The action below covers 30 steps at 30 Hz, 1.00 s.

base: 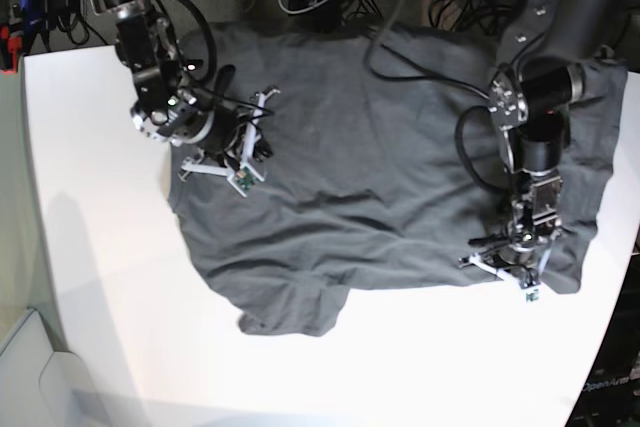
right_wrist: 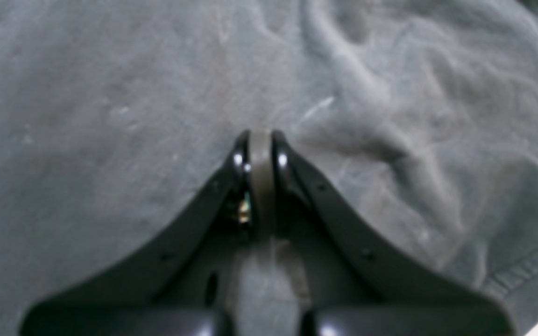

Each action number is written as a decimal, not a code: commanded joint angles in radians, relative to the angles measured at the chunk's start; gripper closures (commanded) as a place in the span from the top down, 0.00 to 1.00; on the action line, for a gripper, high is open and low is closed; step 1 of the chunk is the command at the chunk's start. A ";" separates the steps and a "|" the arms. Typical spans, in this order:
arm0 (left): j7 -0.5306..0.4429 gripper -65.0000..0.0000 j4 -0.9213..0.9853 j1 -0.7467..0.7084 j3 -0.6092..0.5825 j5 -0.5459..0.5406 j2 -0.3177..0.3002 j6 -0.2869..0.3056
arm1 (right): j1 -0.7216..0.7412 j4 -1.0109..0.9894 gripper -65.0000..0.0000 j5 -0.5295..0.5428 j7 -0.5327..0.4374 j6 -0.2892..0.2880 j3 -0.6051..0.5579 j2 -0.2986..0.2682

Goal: Layout the t-shirt on the table in an organized manner, then fold the t-shirt properly
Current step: 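Release both grippers and move them to new grasp points on the shirt, then grasp the shirt with both grippers and pull it outward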

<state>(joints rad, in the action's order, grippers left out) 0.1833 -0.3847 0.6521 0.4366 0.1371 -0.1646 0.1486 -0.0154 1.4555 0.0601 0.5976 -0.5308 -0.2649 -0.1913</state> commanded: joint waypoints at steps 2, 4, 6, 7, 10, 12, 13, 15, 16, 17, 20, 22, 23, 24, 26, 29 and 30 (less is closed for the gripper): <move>-0.055 0.00 0.016 0.038 0.003 -0.001 -0.002 -0.033 | -0.025 0.000 0.00 -0.046 0.088 -0.007 0.002 -0.014; -0.098 0.00 0.026 0.041 0.005 -0.003 0.000 -0.076 | -0.034 0.000 0.00 -0.046 0.088 -0.007 0.002 -0.015; -0.141 0.00 0.036 0.050 0.005 -0.014 0.001 -0.123 | -0.041 0.000 0.00 -0.046 0.088 -0.007 0.002 -0.015; -0.161 0.00 0.043 0.051 0.005 -0.037 0.001 -0.140 | -0.044 0.000 0.00 -0.046 0.088 -0.007 0.002 -0.015; -0.201 0.00 0.046 0.059 0.005 -0.155 -0.010 -0.179 | -0.047 0.000 0.00 -0.046 0.088 -0.007 0.002 -0.015; -0.201 0.00 0.048 0.085 -0.002 -0.239 -0.026 -0.180 | -0.044 -0.002 0.00 -0.046 0.088 -0.007 0.002 -0.015; -0.199 0.00 0.048 0.097 -0.002 -0.270 -0.039 -0.180 | -0.039 -0.006 0.00 -0.046 0.088 -0.007 0.002 -0.015; -0.198 0.00 0.042 0.116 -0.003 -0.304 -0.045 -0.180 | -0.025 -0.006 0.00 -0.046 0.088 -0.007 0.002 -0.015; -0.196 0.00 0.040 0.123 -0.003 -0.307 -0.045 -0.179 | -0.014 -0.008 0.00 -0.046 0.088 -0.007 0.002 -0.015; -0.195 0.00 0.040 0.128 -0.003 -0.307 -0.045 -0.179 | -0.005 -0.009 0.00 -0.046 0.088 -0.007 0.006 -0.015; -0.130 0.00 0.019 0.128 -0.003 -0.313 -0.045 -0.179 | 0.022 -0.020 0.00 -0.046 0.088 -0.007 0.008 -0.015; -0.028 0.00 -0.058 0.117 -0.003 -0.314 -0.043 -0.179 | 0.036 -0.016 0.00 -0.046 0.089 -0.007 0.009 -0.033; 0.026 0.00 -0.093 0.097 -0.003 -0.314 -0.043 -0.179 | 0.041 -0.011 0.00 -0.046 0.089 -0.007 0.009 -0.040; 0.084 0.00 -0.150 0.074 -0.003 -0.316 -0.042 -0.179 | 0.042 -0.002 0.00 -0.046 0.089 -0.007 0.009 -0.043; 0.196 0.00 -0.291 0.027 -0.002 -0.316 -0.028 -0.179 | 0.065 0.041 0.00 -0.046 0.097 -0.007 0.009 -0.043; 0.290 0.00 -0.518 -0.081 -0.002 -0.316 -0.016 -0.179 | 0.088 0.104 0.00 -0.046 0.098 -0.007 0.009 -0.060; 0.315 0.00 -0.601 -0.113 -0.003 -0.316 -0.016 -0.179 | 0.096 0.124 0.00 -0.046 0.100 -0.007 0.009 -0.063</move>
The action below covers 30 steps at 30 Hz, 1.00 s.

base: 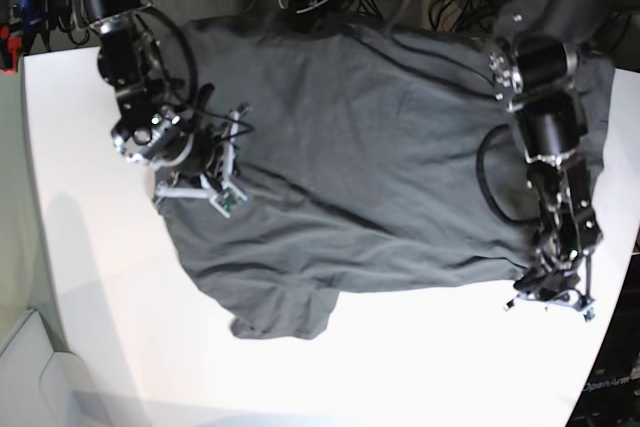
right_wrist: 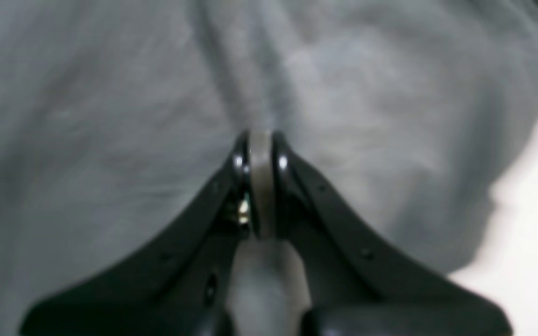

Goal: Layout the t-shirt on the table in an organized manner, then fold the t-shirt properly
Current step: 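Grasp the shirt with both grippers and pull it outward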

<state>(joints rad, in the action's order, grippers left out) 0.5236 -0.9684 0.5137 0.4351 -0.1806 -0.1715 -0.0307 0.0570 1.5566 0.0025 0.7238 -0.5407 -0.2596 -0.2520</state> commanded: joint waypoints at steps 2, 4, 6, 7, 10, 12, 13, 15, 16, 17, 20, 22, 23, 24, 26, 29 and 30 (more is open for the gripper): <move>0.023 0.00 -0.157 -0.043 -0.002 0.002 -0.009 0.001 | 0.037 0.048 0.00 0.012 -0.026 0.003 0.006 -0.004; 0.080 0.00 -0.268 -0.096 -0.002 0.002 -0.009 0.001 | 0.066 0.044 0.00 0.012 -0.026 0.003 0.001 -0.004; 0.137 0.00 -0.364 -0.158 0.005 0.002 -0.009 0.001 | 0.086 0.032 0.00 0.012 -0.026 0.003 -0.002 -0.004; 0.160 0.00 -0.410 -0.198 0.005 0.002 -0.013 0.001 | 0.090 0.021 0.00 0.012 -0.026 0.003 -0.002 -0.002; 0.180 0.00 -0.475 -0.289 0.005 0.002 -0.015 0.001 | 0.120 -0.034 0.00 0.014 -0.026 0.003 -0.002 0.010; 0.185 0.00 -0.488 -0.341 0.005 0.002 -0.016 0.001 | 0.126 -0.064 0.00 0.014 -0.026 0.003 -0.002 0.023; 0.186 0.00 -0.495 -0.367 0.005 0.006 -0.016 0.001 | 0.122 -0.069 0.00 0.014 -0.026 0.003 -0.002 0.026; 0.186 0.00 -0.495 -0.416 0.000 0.011 -0.018 0.001 | 0.106 -0.075 0.00 0.014 -0.026 0.003 -0.002 0.026; 0.186 0.00 -0.487 -0.436 0.000 0.011 -0.021 0.001 | 0.093 -0.075 0.00 0.014 -0.028 0.003 -0.002 0.026; 0.186 0.00 -0.487 -0.447 0.003 0.011 -0.029 0.001 | 0.083 -0.075 0.00 0.014 -0.031 0.003 -0.002 0.029; 0.186 0.00 -0.485 -0.476 -0.002 0.011 -0.035 0.001 | 0.070 -0.092 0.00 0.014 -0.036 0.003 0.003 0.047; 0.186 0.00 -0.485 -0.481 -0.002 0.011 -0.032 0.001 | 0.082 -0.153 0.00 0.012 -0.039 0.003 0.004 0.049; 0.186 0.00 -0.485 -0.481 -0.002 0.011 -0.030 0.001 | 0.086 -0.189 0.00 0.012 -0.040 0.003 0.006 0.049; 0.186 0.00 -0.485 -0.482 -0.002 0.011 -0.030 0.001 | 0.097 -0.216 0.00 0.012 -0.051 0.003 0.006 0.047; 0.186 0.00 -0.485 -0.482 -0.003 0.011 -0.029 0.001 | 0.108 -0.278 0.00 0.012 -0.099 0.003 0.006 0.044; 0.186 0.00 -0.487 -0.482 -0.003 0.008 -0.029 0.001 | 0.137 -0.371 0.00 0.012 -0.143 0.004 0.007 0.018; 0.186 0.00 -0.487 -0.479 -0.003 0.011 -0.029 0.001 | 0.148 -0.393 0.00 0.012 -0.149 0.006 0.007 0.012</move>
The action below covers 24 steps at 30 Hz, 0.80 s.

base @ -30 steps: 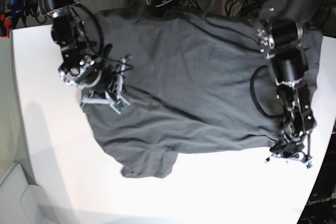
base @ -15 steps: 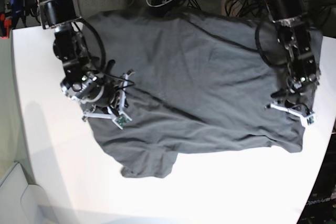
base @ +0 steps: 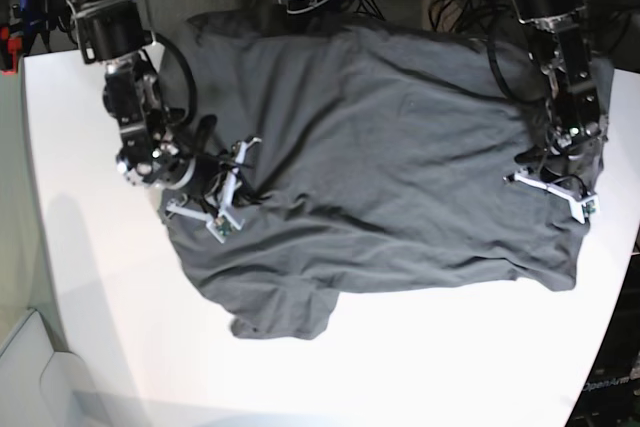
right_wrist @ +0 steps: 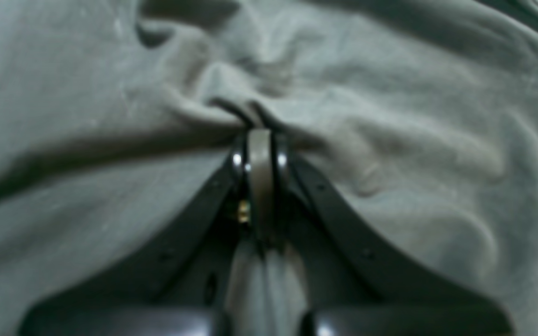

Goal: Layout the t-shirt on the table in an organized manner, then fold the t-shirt properly
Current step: 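Grasp the shirt with both grippers and pull it outward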

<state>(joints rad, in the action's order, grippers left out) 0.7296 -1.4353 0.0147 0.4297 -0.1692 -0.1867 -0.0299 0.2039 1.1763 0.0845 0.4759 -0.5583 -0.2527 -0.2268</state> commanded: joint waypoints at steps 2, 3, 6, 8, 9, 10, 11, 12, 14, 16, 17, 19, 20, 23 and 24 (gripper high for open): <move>-0.020 0.00 -0.020 0.026 0.002 0.000 -0.014 0.000 | 0.027 -0.054 0.00 -0.070 0.099 0.024 0.020 -0.021; -0.020 0.00 -0.020 0.028 0.002 0.000 -0.014 0.000 | 0.039 -0.074 0.00 -0.070 0.097 0.024 0.042 -0.030; -0.028 0.00 -0.020 0.038 0.004 0.000 -0.014 0.000 | 0.062 -0.115 0.00 -0.070 0.073 0.020 0.092 -0.041; -0.028 0.00 -0.006 0.060 0.004 0.000 -0.014 0.000 | 0.082 -0.147 0.00 -0.071 0.053 0.020 0.108 -0.070; -0.028 0.00 0.011 0.067 0.004 -0.002 -0.014 0.000 | 0.090 -0.166 0.00 -0.071 0.045 0.020 0.106 -0.078; -0.028 0.00 0.028 0.077 0.004 -0.003 -0.014 0.000 | 0.096 -0.180 0.00 -0.071 0.040 0.020 0.109 -0.079; -0.028 0.00 0.041 0.086 0.004 -0.003 -0.014 0.000 | 0.107 -0.197 0.00 -0.071 0.033 0.020 0.109 -0.085; -0.028 0.00 0.054 0.093 0.004 -0.006 -0.014 0.000 | 0.113 -0.217 0.00 -0.071 0.024 0.020 0.111 -0.095; -0.028 0.00 0.067 0.107 0.004 -0.008 -0.014 0.000 | 0.116 -0.250 0.00 -0.070 0.001 0.020 0.111 -0.105; -0.028 0.00 0.080 0.121 0.004 -0.008 -0.012 0.000 | 0.137 -0.279 0.00 -0.070 -0.019 0.020 0.111 -0.105; -0.028 0.00 0.083 0.127 0.004 -0.008 -0.012 0.000 | 0.144 -0.287 0.00 -0.070 -0.021 0.020 0.111 -0.105; -0.028 0.00 0.089 0.133 0.004 -0.002 0.002 0.000 | 0.148 -0.289 0.00 -0.070 -0.026 0.020 0.111 -0.105; -0.028 0.00 0.089 0.133 0.002 0.000 0.006 0.000 | 0.148 -0.287 0.00 -0.070 -0.026 0.020 0.111 -0.105; -0.025 0.00 0.089 0.129 0.002 0.000 0.011 0.000 | 0.141 -0.203 0.00 -0.067 -0.021 0.020 0.112 -0.105; -0.026 0.00 0.092 0.129 0.002 0.000 0.020 0.000 | 0.128 -0.171 0.00 -0.067 -0.019 0.020 0.112 -0.105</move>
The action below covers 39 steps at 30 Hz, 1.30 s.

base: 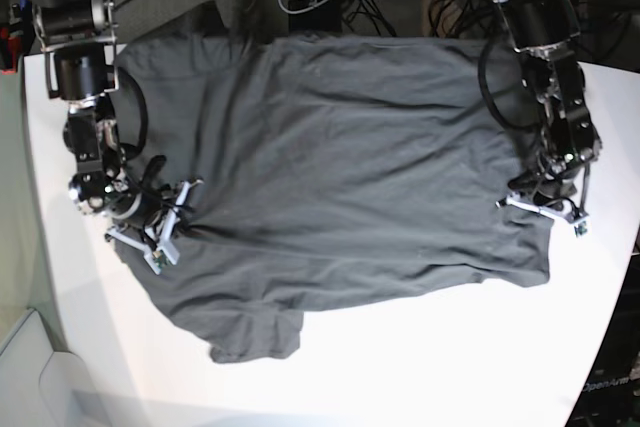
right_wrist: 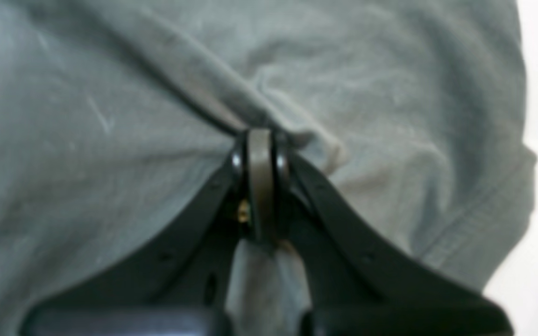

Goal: Layout the t-shirt on the table in an organized manner, then fold the t-shirt properly
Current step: 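Grasp the shirt with both grippers and pull it outward, then drag the shirt with both grippers toward the collar to straighten it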

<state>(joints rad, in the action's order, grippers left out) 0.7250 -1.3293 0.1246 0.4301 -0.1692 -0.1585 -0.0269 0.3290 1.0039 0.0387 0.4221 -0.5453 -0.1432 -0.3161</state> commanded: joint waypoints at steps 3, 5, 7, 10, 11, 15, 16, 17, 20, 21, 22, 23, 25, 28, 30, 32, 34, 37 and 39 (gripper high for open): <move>-0.023 0.00 0.012 0.016 0.002 0.000 -0.002 -0.003 | -0.032 0.114 0.00 -0.024 0.036 0.008 0.003 -0.016; -0.023 0.00 0.040 0.016 0.002 0.000 -0.005 -0.003 | -0.063 0.191 0.00 -0.024 0.059 0.008 0.003 -0.016; -0.025 0.00 0.080 0.020 0.002 0.000 -0.008 -0.003 | -0.083 0.267 0.00 -0.024 0.096 0.008 0.003 -0.016; -0.026 0.00 0.135 0.031 0.002 0.000 -0.011 -0.003 | -0.121 0.375 0.00 -0.024 0.131 0.008 0.004 -0.016; -0.035 0.00 0.153 0.048 0.002 0.000 -0.011 -0.003 | -0.130 0.409 0.00 -0.024 0.143 0.008 0.004 -0.016; -0.138 0.00 0.262 0.091 0.002 0.000 -0.011 -0.003 | -0.163 0.504 0.00 -0.024 0.217 0.008 0.003 -0.016; -0.164 0.00 0.296 0.106 0.000 0.001 -0.013 -0.003 | -0.175 0.524 0.00 -0.024 0.238 0.008 0.003 -0.016; -0.186 0.00 0.331 0.120 0.000 0.001 -0.013 -0.003 | -0.187 0.534 0.00 -0.024 0.257 0.008 0.003 -0.016; -0.230 0.00 0.412 0.165 -0.027 0.001 -0.016 -0.003 | -0.230 0.550 0.00 -0.024 0.277 0.008 0.003 -0.016; -0.244 0.00 0.437 0.177 -0.052 0.001 -0.029 -0.003 | -0.250 0.551 0.00 -0.024 0.280 0.006 0.003 -0.016; -0.258 0.00 0.459 0.189 -0.083 0.001 -0.036 -0.003 | -0.267 0.551 0.00 -0.024 0.281 0.006 0.003 -0.016; -0.273 0.00 0.480 0.205 -0.113 0.001 -0.040 -0.003 | -0.287 0.548 0.00 -0.024 0.281 0.006 0.003 -0.016; -0.310 0.00 0.523 0.238 -0.165 0.001 -0.045 -0.003 | -0.325 0.544 0.00 -0.024 0.278 0.006 0.003 -0.016; -0.362 0.00 0.589 0.286 -0.201 0.001 -0.046 -0.005 | -0.379 0.551 0.00 -0.024 0.274 0.006 0.004 -0.012; -0.391 0.00 0.633 0.326 -0.201 0.001 -0.048 -0.005 | -0.396 0.551 0.00 -0.024 0.272 0.006 0.004 -0.010; -0.413 0.00 0.687 0.361 -0.205 0.001 -0.065 -0.005 | -0.405 0.551 0.00 -0.024 0.272 0.006 0.004 -0.010; -0.434 0.00 0.739 0.399 -0.205 0.001 -0.079 -0.005 | -0.407 0.551 0.00 -0.024 0.274 0.006 0.006 -0.013; -0.471 0.00 0.784 0.426 -0.205 0.001 -0.103 -0.005 | -0.408 0.551 0.00 -0.024 0.278 0.006 0.041 -0.015; -0.491 0.00 0.795 0.433 -0.205 0.001 -0.118 -0.005 | -0.408 0.554 0.00 -0.024 0.280 0.006 0.063 -0.015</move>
<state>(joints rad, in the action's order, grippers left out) 0.2302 -0.5282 0.5331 0.2230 -0.1696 -0.2604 -0.0185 -0.0822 1.5486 0.0303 0.6815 -0.5385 -0.0868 -0.3164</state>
